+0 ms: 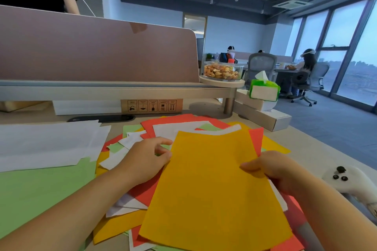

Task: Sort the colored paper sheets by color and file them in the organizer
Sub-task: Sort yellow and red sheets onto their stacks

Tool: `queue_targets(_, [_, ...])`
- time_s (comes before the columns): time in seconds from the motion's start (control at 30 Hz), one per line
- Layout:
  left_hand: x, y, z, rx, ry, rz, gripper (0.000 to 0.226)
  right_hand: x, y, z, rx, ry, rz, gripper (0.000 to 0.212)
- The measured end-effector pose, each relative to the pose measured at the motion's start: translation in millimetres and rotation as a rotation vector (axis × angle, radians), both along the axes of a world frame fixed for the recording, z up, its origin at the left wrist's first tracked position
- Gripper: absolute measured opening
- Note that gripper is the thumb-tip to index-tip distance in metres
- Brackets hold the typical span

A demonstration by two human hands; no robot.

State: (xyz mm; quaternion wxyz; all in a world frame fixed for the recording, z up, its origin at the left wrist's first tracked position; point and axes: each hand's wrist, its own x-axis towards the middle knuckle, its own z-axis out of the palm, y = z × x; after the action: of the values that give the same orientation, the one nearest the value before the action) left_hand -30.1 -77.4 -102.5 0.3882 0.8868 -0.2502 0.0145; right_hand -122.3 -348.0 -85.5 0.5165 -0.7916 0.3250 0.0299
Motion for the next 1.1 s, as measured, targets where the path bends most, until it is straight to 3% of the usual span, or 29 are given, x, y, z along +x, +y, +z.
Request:
queue_targets(0.13, [5.6,1.8,1.5,-0.128,0.012,0.1,0.035,-3.9,-3.1,5.1,0.16,-0.116,-0.009,0.019])
queue_targets(0.2, [5.1,1.5,6.5,-0.255,0.13,0.085,0.045,-3.1,-6.6,6.0,0.225,-0.189,0.02,0.026])
queue_targets(0.27, [1.4,1.6,13.5,-0.498,0.385,0.031,0.05,-2.4,-5.1,6.9,0.265,-0.248,-0.001,0.036])
queue_targets(0.33, [0.9,2.2,16.8,-0.644,0.543,0.017,0.055,-0.7,-3.2,5.8,0.296,-0.272,-0.07,0.059])
queue_targets(0.4, [0.7,2.4,16.1,-0.616,0.546,0.059,0.064,-1.1,-1.9,4.0,0.27,-0.275,-0.074,0.068])
queue_targets(0.53, [-0.8,2.2,13.8,-0.605,0.552,0.13,0.067,-2.6,1.1,3.2,0.181,-0.267,-0.075,0.031])
queue_targets(0.67, [1.3,3.5,15.6,-0.58,0.676,0.104,0.03,2.5,-1.5,-2.3,0.173,-0.299,-0.129,0.026])
queue_targets(0.73, [1.1,3.3,14.3,-0.531,0.664,0.094,0.02,1.4,-1.0,1.0,0.28,-0.323,-0.159,0.009])
queue_targets(0.83, [-0.3,3.1,14.2,-0.551,0.652,0.115,0.018,-1.4,-0.2,4.5,0.451,-0.32,-0.157,0.018])
queue_targets(0.9, [0.4,5.0,18.3,-0.59,0.683,0.115,0.032,-2.2,1.7,7.0,0.518,-0.321,-0.124,0.013])
queue_targets(0.97, [2.9,8.5,29.8,-0.613,0.702,0.127,0.041,-2.8,5.6,10.0,0.518,-0.303,-0.099,0.009])
queue_targets(1.1, [-4.2,22.4,73.2,-0.611,0.621,0.153,0.028,-9.4,24.6,38.1,0.44,-0.328,0.034,0.021])
